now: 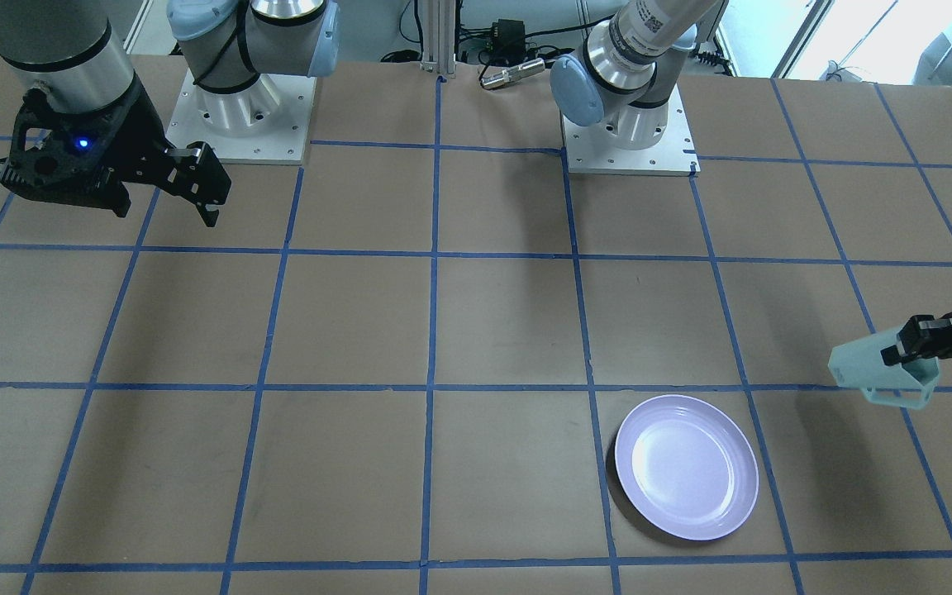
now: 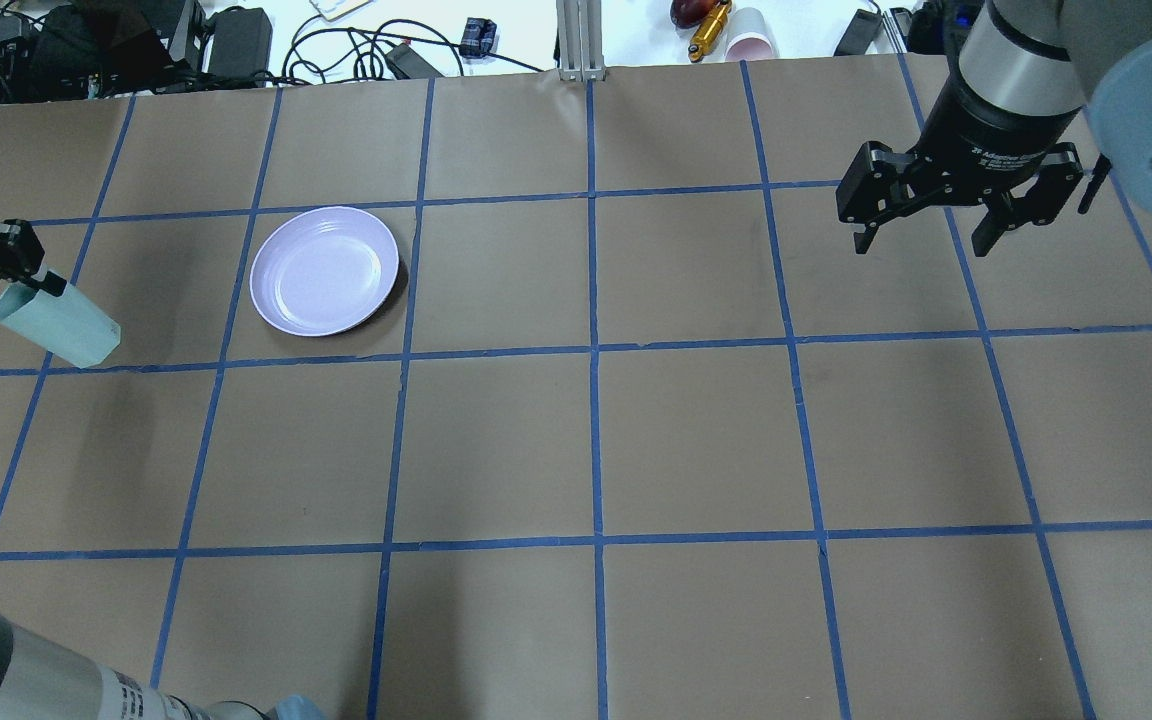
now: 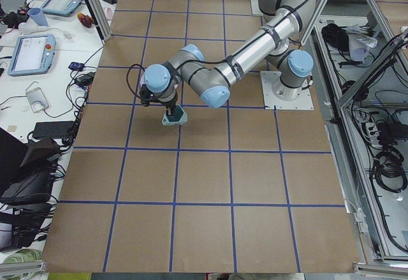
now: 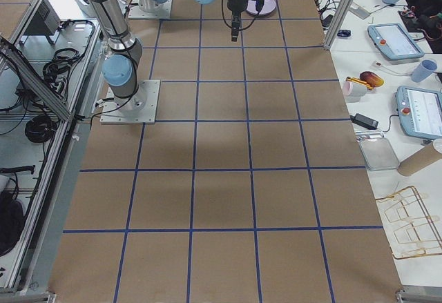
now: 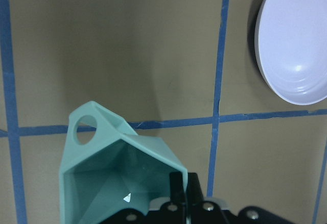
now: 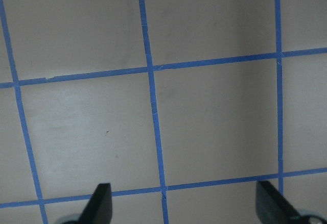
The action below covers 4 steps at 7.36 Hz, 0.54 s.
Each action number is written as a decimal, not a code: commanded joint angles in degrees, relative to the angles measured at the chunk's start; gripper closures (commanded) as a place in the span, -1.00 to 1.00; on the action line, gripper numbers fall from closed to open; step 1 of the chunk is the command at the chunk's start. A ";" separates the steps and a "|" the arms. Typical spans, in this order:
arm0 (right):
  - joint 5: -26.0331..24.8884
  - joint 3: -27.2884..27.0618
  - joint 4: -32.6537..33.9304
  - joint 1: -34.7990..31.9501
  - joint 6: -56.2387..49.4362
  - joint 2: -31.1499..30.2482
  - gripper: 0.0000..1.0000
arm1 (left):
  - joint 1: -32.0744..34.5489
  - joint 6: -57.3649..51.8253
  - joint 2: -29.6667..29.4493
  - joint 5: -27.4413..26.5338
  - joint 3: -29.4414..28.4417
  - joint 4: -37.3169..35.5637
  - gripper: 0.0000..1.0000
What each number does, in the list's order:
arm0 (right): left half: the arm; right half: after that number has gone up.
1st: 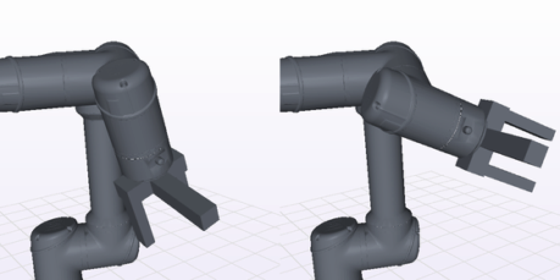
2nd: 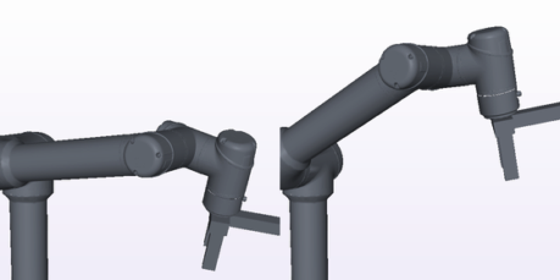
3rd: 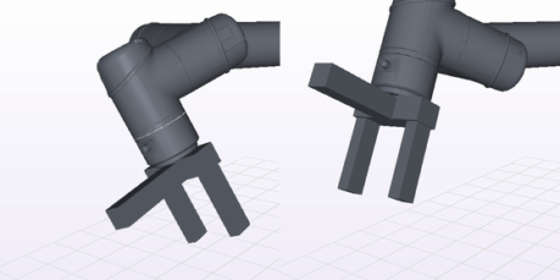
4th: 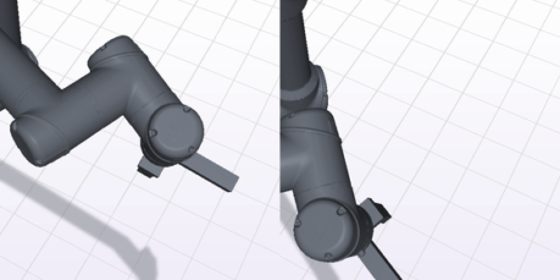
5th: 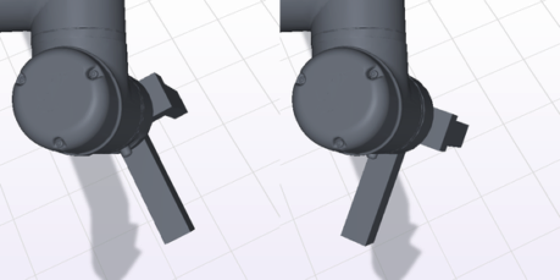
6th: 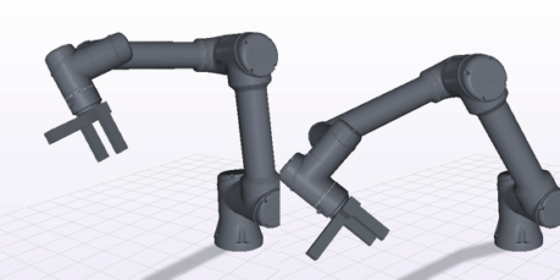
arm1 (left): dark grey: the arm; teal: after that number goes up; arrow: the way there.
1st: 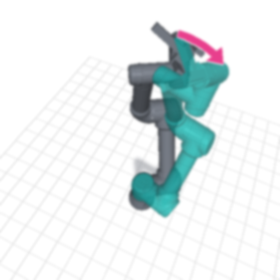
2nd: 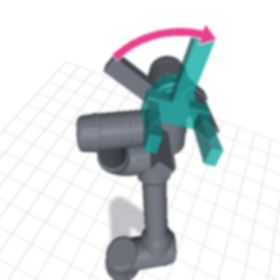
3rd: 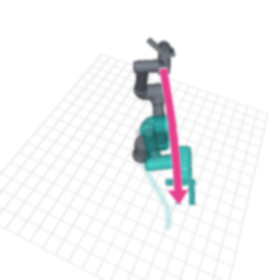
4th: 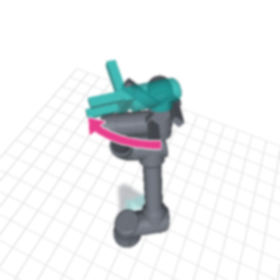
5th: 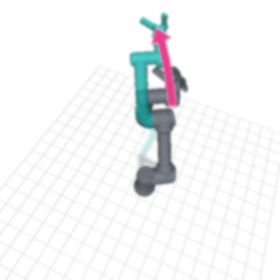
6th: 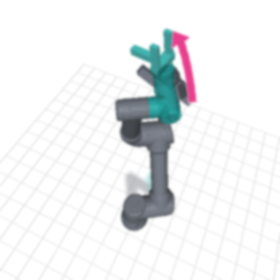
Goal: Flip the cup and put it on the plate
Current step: 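Lift the mug with the left gripper, tilting it upright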
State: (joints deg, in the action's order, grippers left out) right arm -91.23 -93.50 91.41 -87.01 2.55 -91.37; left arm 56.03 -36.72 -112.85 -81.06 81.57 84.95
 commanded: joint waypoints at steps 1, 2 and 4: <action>0.17 -0.01 0.00 0.00 0.00 0.05 -1.00 | 12.39 6.46 -0.26 -7.05 -2.38 -7.30 1.00; 0.18 -0.01 0.00 0.00 0.00 -0.04 -1.00 | 16.70 6.49 -0.61 -8.66 -2.20 -10.30 1.00; 0.18 -0.01 0.00 0.00 0.00 0.05 -1.00 | 22.70 5.70 -1.49 -8.67 -1.68 -11.39 1.00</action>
State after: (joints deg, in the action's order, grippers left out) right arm -91.06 -93.51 91.41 -87.01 2.55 -91.35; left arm 74.85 -30.61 -113.73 -89.33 79.58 74.53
